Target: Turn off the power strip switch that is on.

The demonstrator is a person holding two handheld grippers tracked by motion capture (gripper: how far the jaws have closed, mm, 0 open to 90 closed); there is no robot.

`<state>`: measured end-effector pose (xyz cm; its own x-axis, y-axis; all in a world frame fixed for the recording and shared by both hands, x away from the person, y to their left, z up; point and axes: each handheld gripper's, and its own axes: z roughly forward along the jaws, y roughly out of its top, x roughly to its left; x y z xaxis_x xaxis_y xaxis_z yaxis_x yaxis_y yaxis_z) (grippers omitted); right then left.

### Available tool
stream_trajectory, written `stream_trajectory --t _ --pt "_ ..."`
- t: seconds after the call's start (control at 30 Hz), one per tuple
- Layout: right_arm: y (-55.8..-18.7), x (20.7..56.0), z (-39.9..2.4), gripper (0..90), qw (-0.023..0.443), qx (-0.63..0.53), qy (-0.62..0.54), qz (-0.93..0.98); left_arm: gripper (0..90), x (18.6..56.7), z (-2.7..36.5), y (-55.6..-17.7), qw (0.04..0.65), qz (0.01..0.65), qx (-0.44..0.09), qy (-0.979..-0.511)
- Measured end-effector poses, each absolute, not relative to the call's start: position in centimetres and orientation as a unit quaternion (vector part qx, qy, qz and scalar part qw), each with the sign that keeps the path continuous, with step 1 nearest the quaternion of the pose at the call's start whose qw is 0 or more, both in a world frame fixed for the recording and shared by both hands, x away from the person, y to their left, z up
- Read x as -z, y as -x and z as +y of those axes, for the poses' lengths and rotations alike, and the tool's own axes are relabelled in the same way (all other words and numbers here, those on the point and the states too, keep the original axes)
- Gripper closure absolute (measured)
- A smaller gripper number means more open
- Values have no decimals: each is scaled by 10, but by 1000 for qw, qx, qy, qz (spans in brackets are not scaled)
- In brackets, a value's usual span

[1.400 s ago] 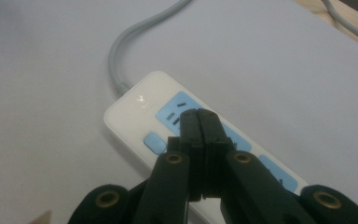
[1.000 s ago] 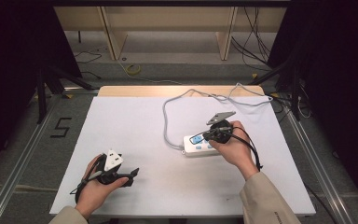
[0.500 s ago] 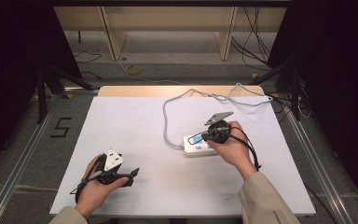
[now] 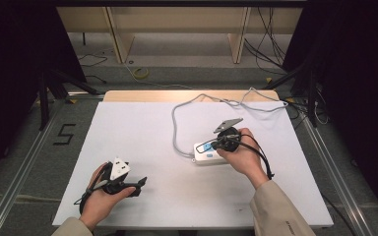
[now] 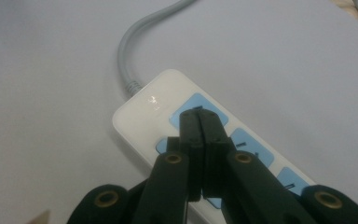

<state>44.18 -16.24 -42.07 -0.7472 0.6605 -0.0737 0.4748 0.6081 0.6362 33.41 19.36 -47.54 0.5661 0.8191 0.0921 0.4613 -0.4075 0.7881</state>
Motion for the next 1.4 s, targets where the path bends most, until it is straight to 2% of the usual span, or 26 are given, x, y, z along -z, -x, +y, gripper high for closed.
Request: stream_trajectory --t 1.4 --pt "-448 442 -148 900 123 -271 -320 899 172 476 193 -334 372 398 -241 -803"
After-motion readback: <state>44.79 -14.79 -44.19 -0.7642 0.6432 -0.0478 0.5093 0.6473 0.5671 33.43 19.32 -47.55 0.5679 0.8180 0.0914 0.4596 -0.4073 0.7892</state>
